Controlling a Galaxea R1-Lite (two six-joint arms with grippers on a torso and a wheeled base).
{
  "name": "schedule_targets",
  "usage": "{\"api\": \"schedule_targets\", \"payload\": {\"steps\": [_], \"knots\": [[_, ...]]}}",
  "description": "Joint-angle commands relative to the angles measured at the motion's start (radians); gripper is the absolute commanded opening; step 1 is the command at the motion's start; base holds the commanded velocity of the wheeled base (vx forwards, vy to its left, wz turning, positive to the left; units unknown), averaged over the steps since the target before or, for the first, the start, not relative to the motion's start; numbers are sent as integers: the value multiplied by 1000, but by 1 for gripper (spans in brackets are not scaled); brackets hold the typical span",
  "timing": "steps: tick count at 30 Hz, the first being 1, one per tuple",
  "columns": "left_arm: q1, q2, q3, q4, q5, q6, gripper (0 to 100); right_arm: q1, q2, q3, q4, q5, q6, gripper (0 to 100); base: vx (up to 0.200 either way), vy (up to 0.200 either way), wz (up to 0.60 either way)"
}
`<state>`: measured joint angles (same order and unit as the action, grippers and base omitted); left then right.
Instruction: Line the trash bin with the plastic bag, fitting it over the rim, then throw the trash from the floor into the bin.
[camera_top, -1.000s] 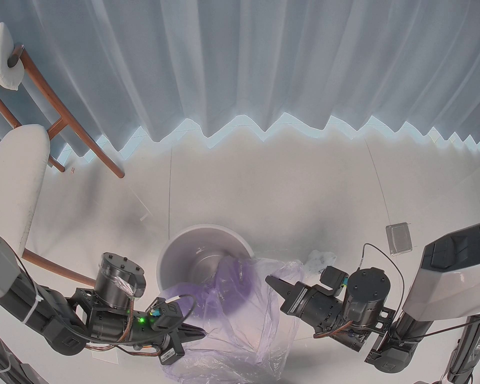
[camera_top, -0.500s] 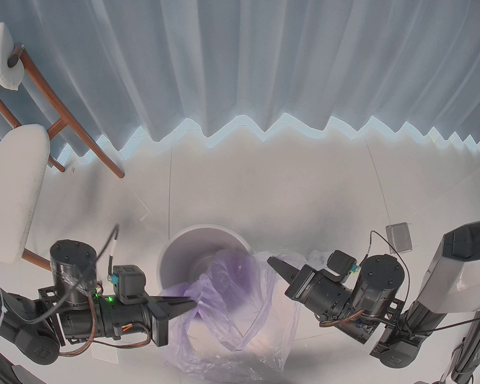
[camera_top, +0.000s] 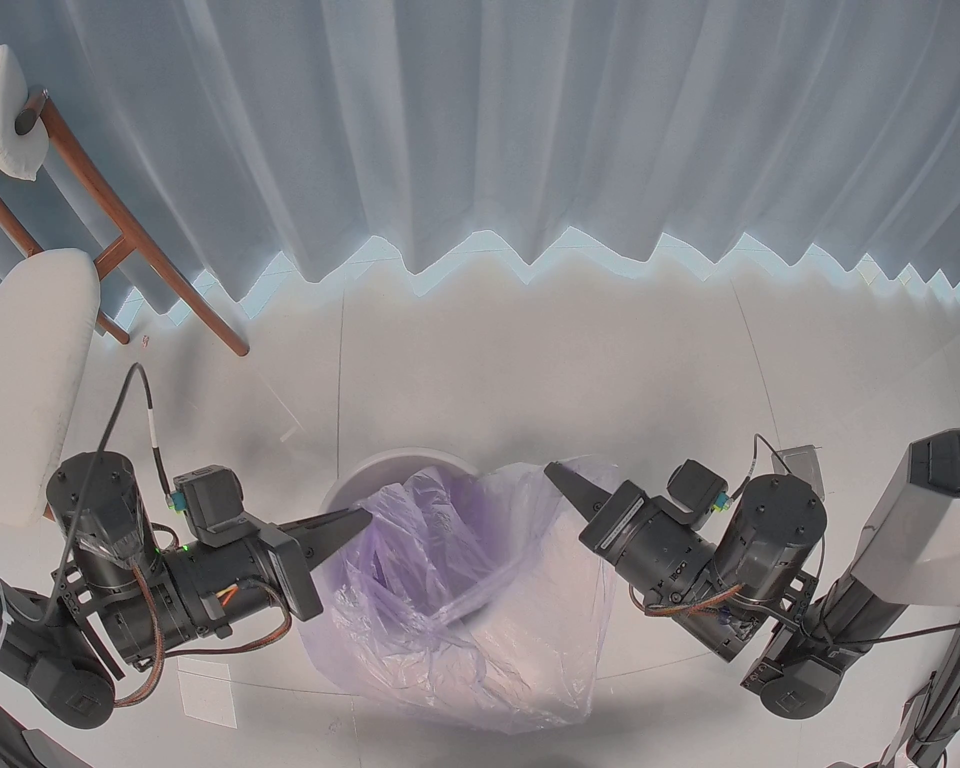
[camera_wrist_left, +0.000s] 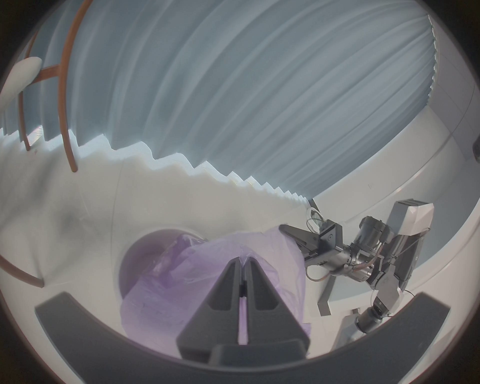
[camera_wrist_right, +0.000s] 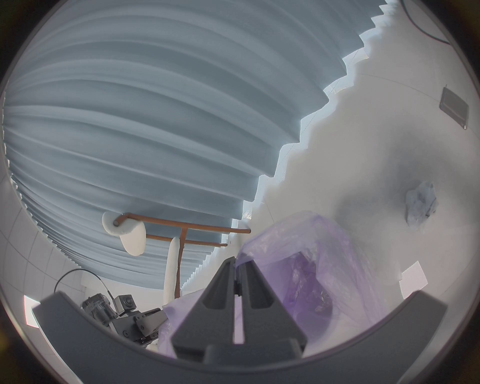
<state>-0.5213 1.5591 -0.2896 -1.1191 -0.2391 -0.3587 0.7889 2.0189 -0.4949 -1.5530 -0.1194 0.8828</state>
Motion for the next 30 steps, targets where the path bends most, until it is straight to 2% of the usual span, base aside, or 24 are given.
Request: {"api": "schedule_targets", "payload": {"steps": [1,6,12,14,18,30], "knots": [[44,15,3,-25,1,-2,0,-17,18,-25,-18,-8,16,0,0,0,0],[101,56,-2,-62,-3,0,0,-48,23,-82,-18,-57,24,0,0,0,0],[150,147,-3,-171,-3,-3,0,-63,18,-100,-18,-66,53,0,0,0,0],[188,222,0,-284,-6,-3,0,-63,46,-99,-18,-65,82,0,0,0,0],[193,320,-2,-438,-3,-19,0,-71,96,-113,-18,-66,96,0,0,0,0],[195,318,-22,-429,-6,-80,0,-100,162,-123,-18,-65,105,0,0,0,0]]}}
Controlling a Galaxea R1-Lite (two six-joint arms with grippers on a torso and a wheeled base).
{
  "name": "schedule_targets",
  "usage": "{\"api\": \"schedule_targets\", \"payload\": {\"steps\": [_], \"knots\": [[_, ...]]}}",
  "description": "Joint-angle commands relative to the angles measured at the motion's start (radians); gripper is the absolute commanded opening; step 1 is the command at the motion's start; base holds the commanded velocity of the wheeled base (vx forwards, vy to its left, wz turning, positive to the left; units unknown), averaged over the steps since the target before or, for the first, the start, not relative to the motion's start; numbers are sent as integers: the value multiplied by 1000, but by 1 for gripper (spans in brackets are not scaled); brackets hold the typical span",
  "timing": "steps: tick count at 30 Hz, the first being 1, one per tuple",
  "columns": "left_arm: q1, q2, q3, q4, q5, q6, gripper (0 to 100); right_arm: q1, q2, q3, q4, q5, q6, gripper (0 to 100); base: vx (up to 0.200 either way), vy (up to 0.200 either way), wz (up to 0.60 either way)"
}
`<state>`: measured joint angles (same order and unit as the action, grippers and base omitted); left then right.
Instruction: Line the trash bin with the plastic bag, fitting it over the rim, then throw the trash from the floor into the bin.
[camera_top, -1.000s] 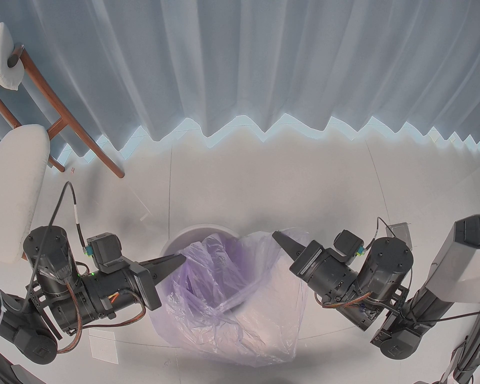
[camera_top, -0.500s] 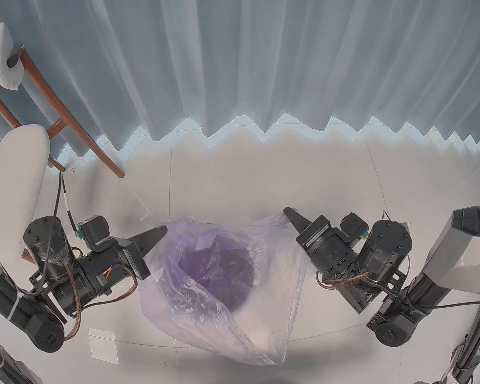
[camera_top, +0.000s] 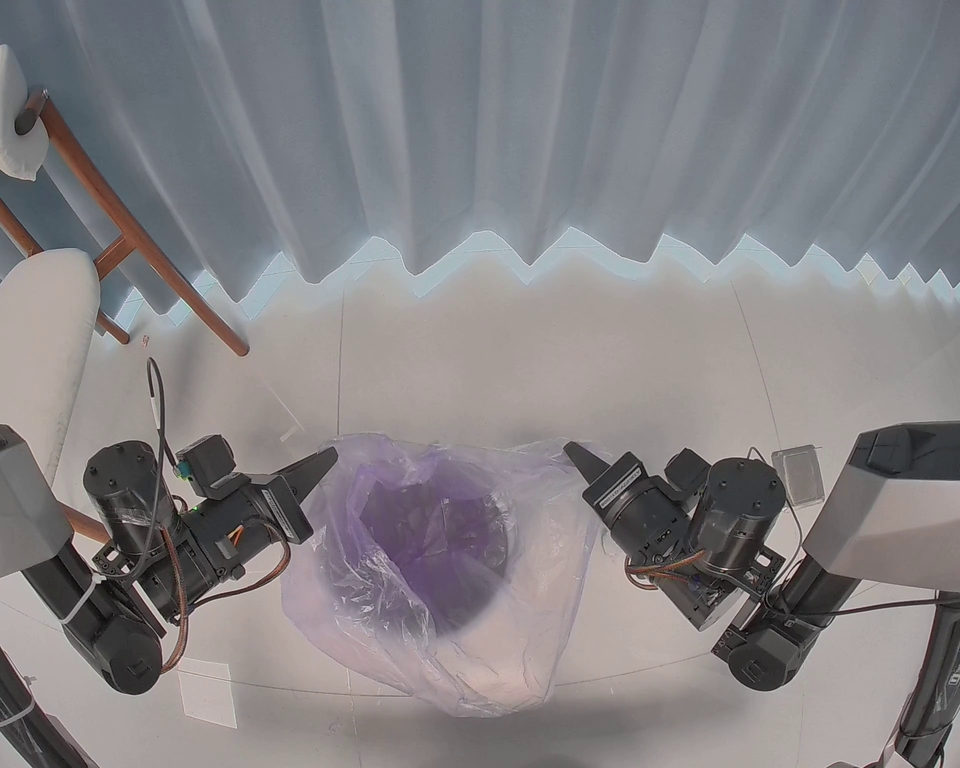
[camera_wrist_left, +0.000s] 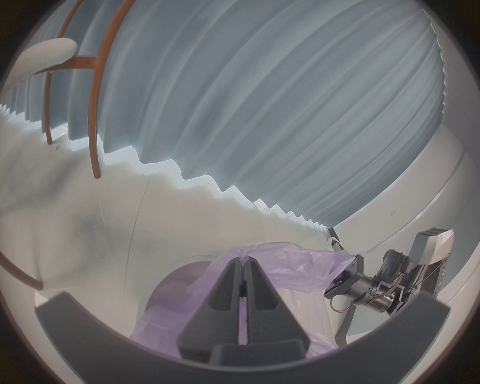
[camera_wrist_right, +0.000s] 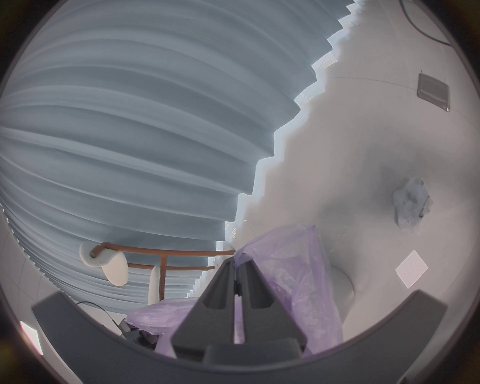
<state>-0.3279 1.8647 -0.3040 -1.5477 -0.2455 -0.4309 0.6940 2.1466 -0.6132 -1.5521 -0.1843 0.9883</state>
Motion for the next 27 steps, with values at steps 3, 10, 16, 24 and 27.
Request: {"api": "schedule_targets", "payload": {"steps": [3,10,16,24,27], "knots": [[7,14,-27,0,5,-45,0,-28,39,-37,-19,0,1,0,0,0,0],[33,24,-72,1,9,-120,0,-71,41,-79,-19,-1,21,0,0,0,0],[53,44,-87,1,11,-135,0,-88,42,-83,-19,-1,26,0,0,0,0],[53,114,-95,0,12,-134,0,-103,79,-105,-19,-1,26,0,0,0,0],[53,110,-95,0,14,-134,0,-107,90,-112,-19,-3,21,100,0,0,0]]}}
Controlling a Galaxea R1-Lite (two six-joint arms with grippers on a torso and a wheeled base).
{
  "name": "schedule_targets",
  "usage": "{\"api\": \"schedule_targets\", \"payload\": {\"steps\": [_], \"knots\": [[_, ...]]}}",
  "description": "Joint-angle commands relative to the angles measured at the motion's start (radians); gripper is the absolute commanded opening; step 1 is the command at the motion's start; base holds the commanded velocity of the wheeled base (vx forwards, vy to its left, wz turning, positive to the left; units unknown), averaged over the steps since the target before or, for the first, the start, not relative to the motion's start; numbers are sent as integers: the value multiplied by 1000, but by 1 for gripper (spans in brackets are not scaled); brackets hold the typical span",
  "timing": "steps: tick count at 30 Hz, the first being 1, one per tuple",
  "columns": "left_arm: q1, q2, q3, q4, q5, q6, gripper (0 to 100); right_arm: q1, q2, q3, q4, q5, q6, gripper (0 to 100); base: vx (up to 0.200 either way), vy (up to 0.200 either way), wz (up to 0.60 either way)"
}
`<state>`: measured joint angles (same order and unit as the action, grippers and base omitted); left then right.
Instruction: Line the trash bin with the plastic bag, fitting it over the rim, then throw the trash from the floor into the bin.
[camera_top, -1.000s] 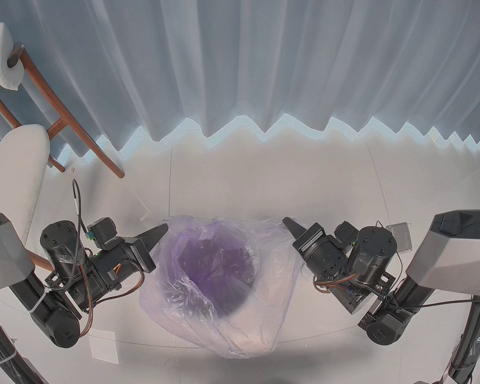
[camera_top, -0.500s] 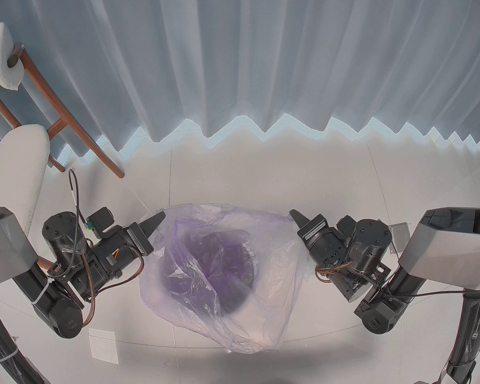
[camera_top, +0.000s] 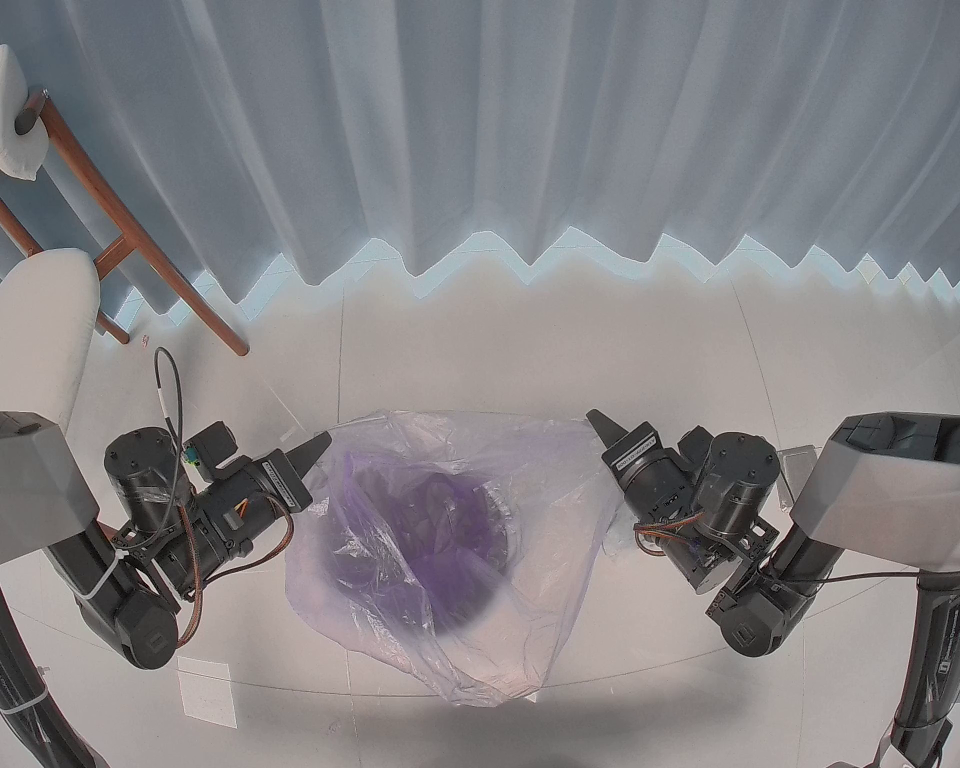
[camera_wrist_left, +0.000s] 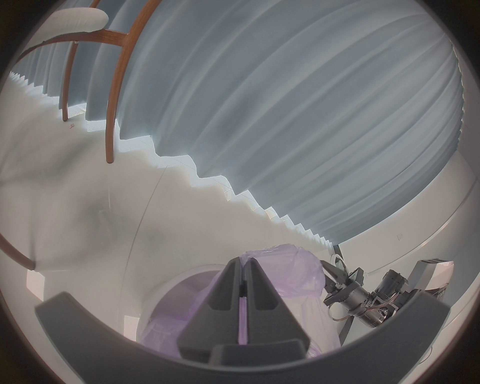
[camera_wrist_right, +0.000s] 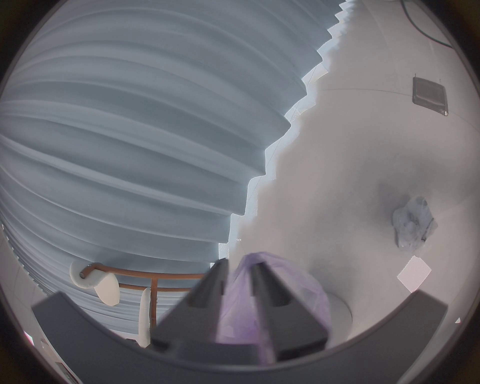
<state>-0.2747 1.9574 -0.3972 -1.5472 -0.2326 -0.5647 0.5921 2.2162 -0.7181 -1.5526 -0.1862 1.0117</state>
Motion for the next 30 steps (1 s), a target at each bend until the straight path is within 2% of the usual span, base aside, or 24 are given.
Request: {"api": "schedule_targets", "payload": {"steps": [1,3,11,21,28,30], "knots": [[0,14,-2,-1,-1,0,0,-8,13,-1,-18,-1,2,100,0,0,0],[0,14,-2,-1,-1,0,0,-8,10,0,-18,-3,4,100,0,0,0],[38,15,-23,-1,9,-1,0,80,-62,58,-18,-3,-1,100,0,0,0],[51,55,-94,1,133,-6,0,103,-242,83,-18,8,-12,100,0,0,0],[69,110,-150,3,214,-6,0,127,-253,158,-17,70,-16,100,0,0,0],[71,124,-158,3,233,-6,0,149,-260,204,-17,109,-18,100,0,0,0]]}}
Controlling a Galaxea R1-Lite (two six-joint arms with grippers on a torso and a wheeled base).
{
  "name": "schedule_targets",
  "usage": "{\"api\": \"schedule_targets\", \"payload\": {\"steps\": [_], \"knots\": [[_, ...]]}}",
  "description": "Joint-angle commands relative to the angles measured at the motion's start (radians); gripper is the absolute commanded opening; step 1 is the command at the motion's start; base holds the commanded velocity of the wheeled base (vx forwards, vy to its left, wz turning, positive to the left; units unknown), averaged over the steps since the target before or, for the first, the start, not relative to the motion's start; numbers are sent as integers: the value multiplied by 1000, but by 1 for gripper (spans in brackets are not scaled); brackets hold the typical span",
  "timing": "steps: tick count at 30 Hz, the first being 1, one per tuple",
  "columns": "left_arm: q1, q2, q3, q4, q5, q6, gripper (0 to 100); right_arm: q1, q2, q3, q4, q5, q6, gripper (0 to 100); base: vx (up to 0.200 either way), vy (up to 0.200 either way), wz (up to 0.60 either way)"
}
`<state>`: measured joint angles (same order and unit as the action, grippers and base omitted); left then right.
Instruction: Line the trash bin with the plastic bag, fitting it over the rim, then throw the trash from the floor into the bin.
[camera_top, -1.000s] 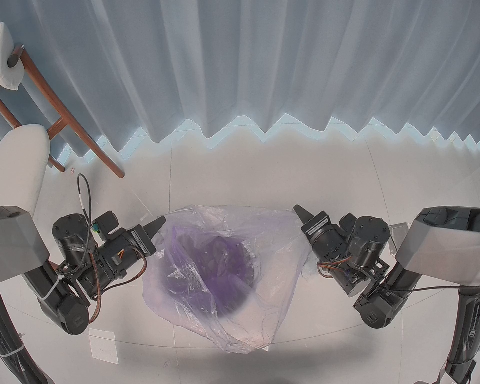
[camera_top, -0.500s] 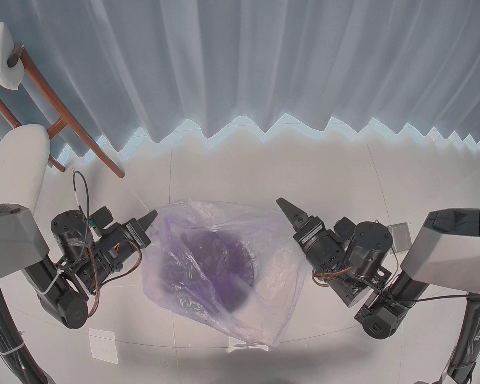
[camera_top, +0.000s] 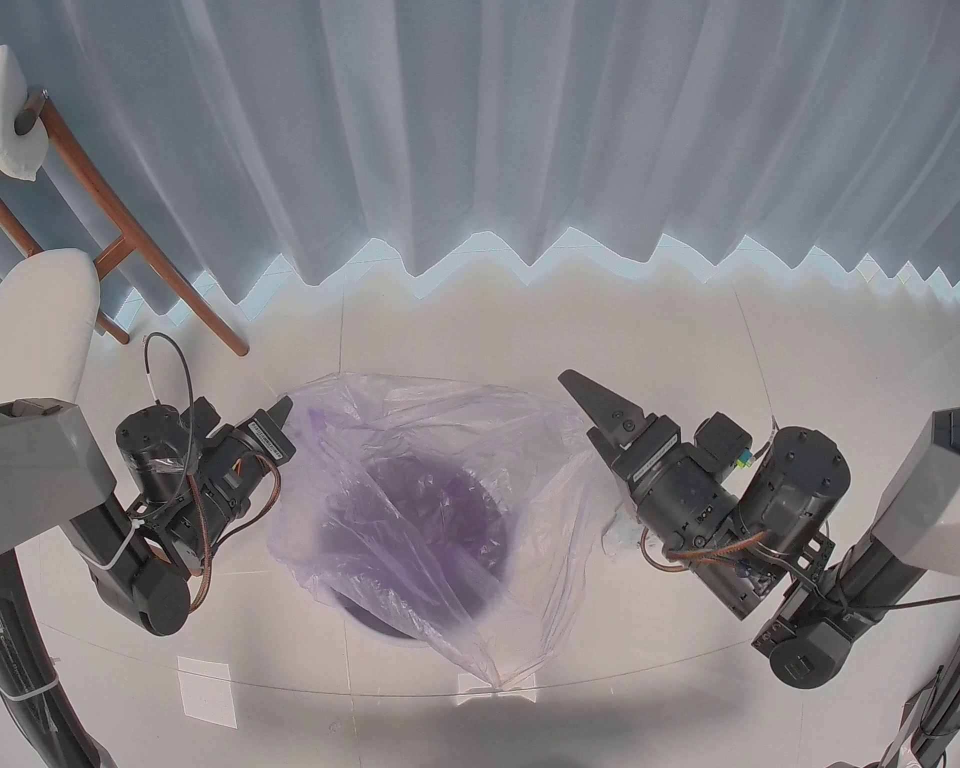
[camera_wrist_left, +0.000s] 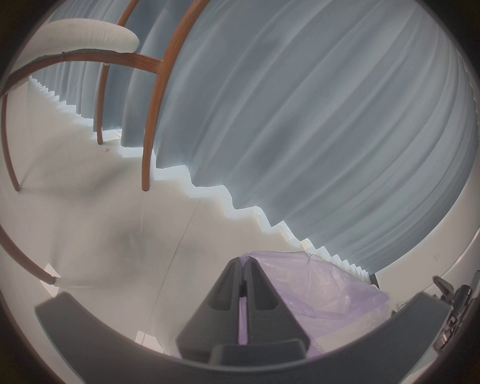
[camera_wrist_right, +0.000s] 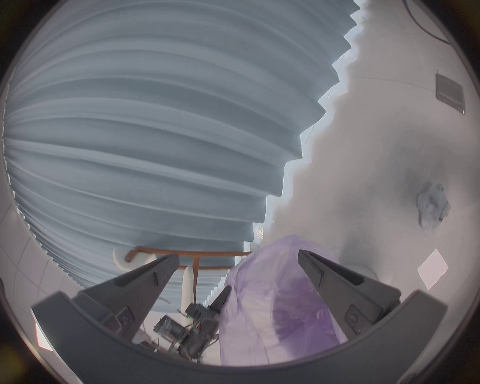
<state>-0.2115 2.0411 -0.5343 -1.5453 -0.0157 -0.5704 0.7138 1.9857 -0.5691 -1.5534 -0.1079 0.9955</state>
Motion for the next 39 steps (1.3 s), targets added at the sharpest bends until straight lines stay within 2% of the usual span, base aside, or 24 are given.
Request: {"api": "schedule_targets", "payload": {"steps": [1,5,15,16,20,22,29,34,35,39], "knots": [[7,41,-20,1,16,0,0,38,-31,75,-16,45,-2,100,0,0,0],[7,37,-16,1,17,-2,0,65,-22,141,-16,86,-31,100,0,0,0],[17,34,-16,-1,14,-23,0,50,50,176,-17,88,-259,100,0,0,0],[15,30,-12,-1,10,-32,100,50,50,180,-17,86,-273,100,0,0,0],[15,-5,-12,-2,5,-66,100,49,50,199,-17,88,-299,100,0,0,0],[11,-101,7,-1,-7,-83,100,49,53,204,-17,88,-301,100,0,0,0],[18,-282,91,36,-138,-48,100,49,54,204,-17,88,-301,100,0,0,0],[11,-412,112,229,-216,-31,100,49,81,204,-17,86,-313,100,0,0,0],[6,-443,131,303,-253,-29,100,47,85,206,-17,86,-327,100,0,0,0],[-14,-483,138,481,-267,-26,100,45,96,203,-17,70,-337,100,0,0,0]]}}
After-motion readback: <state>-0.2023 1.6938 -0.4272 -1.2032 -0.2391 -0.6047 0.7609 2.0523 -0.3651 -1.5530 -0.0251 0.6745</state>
